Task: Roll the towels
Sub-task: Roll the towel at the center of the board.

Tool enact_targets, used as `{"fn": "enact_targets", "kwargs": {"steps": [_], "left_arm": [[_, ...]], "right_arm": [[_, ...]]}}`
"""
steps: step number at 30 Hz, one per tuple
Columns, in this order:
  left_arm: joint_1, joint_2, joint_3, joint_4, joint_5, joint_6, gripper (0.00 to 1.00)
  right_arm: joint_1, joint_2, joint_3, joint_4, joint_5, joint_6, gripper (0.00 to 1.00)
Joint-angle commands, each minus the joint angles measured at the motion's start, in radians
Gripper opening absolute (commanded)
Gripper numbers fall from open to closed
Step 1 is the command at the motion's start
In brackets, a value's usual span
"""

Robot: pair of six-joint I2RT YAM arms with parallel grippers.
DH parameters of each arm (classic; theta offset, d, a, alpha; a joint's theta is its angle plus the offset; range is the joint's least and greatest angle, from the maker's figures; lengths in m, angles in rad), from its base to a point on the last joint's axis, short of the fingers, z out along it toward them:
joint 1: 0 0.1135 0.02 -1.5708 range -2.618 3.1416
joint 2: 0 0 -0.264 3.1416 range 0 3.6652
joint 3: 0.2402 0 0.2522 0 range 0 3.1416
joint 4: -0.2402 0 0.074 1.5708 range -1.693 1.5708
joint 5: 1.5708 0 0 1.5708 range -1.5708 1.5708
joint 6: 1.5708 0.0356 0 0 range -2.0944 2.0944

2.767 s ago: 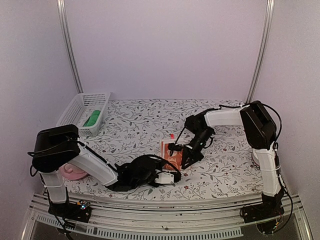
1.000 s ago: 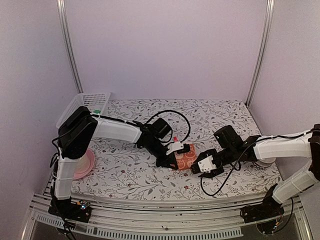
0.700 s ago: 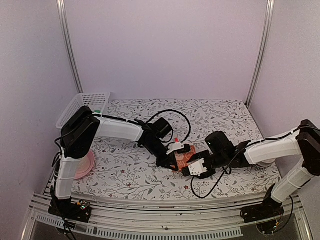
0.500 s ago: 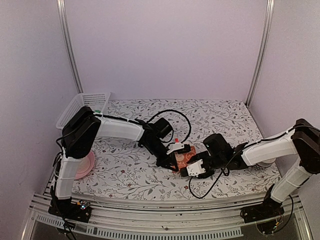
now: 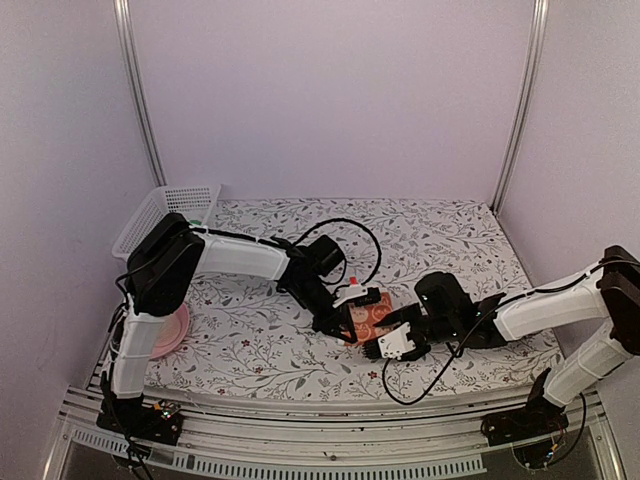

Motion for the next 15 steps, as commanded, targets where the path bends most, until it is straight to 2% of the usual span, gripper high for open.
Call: {"fn": "enact_targets", "kwargs": {"steps": [1,5,10,15], "left_arm": [[-0.001,0.080,-0.030,-0.116,-0.072,-0.007,0.00],[-0.003,0.080,-0.028,-0.119,-0.075,-0.007,0.00],[-0.003,0.081,-0.028,-0.119,-0.072,-0.006,0.00],[-0.002,0.080,-0.030,-0.121,-0.075,-0.003,0.00]], "right_arm": [[0.007,0.026,-0.001,0.016,0.018,0.007,0.54],[0.007,0.050,0.001,0.018,0.041,0.010,0.48],[0.007,0.091,0.003,0.042,0.085,0.011,0.47],[0.007,0.125,0.010,0.039,0.112,0.018,0.30]]}}
